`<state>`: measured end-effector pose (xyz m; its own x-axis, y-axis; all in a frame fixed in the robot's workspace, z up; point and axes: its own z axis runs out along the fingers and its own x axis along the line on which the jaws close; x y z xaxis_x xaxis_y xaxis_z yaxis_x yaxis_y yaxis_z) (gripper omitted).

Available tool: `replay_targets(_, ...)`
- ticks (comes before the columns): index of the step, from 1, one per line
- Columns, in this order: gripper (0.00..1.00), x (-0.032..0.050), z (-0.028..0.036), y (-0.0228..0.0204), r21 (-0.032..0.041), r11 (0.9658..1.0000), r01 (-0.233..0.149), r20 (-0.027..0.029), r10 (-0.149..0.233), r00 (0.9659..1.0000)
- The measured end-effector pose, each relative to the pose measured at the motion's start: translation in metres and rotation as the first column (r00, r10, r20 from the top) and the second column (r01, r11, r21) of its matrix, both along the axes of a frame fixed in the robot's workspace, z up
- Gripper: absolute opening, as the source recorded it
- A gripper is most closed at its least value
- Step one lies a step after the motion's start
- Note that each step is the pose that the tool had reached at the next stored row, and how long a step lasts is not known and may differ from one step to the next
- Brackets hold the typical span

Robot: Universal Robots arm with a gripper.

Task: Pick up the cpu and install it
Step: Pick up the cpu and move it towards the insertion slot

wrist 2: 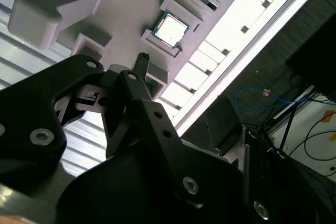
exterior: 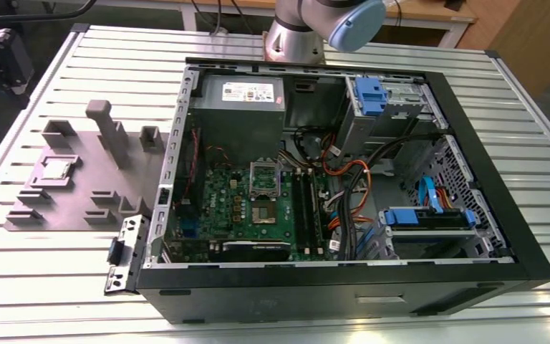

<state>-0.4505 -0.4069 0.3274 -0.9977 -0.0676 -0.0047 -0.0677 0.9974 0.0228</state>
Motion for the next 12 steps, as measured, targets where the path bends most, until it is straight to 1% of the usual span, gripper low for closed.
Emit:
replay_targets(1,0.71,0.0,-0.0018,0.0,-0.0013,1.0,0.0,0.0002,0.0,1.0)
replay_targets(7,0.71,0.0,-0.0125,-0.0001,-0.0015,1.0,0.0,0.0,0.0,1.0)
replay_targets(12,0.71,0.0,-0.0216,-0.0001,-0.0015,1.0,0.0,-0.0016,0.0,1.0)
